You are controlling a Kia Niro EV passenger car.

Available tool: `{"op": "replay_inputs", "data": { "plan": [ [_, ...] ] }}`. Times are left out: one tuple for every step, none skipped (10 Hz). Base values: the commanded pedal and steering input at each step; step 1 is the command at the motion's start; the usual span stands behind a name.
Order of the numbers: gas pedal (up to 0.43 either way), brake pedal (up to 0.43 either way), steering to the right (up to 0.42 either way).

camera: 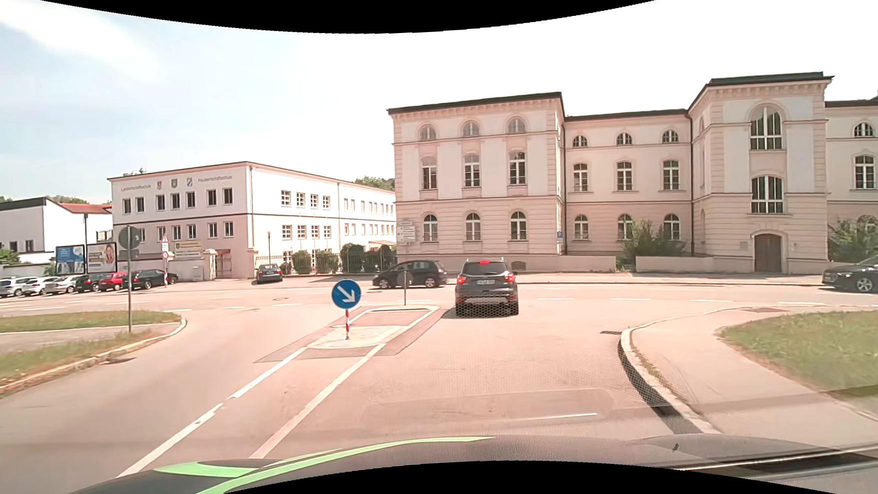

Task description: Follow the waypoints while adhering to traffic rules and regulations

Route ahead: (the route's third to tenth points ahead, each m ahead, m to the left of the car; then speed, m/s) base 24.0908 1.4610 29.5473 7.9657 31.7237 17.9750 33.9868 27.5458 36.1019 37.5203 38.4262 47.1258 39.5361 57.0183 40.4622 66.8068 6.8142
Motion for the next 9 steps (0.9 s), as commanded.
{"op": "replay_inputs", "data": {
  "plan": [
    [0.0,0.317,0.065],
    [0.0,0.317,0.065],
    [0.0,0.323,0.065],
    [0.0,0.323,0.065],
    [0.0,0.323,0.065],
    [0.0,0.329,0.065],
    [0.0,0.335,0.063],
    [0.0,0.341,0.06],
    [0.0,0.341,0.058]
  ]
}}
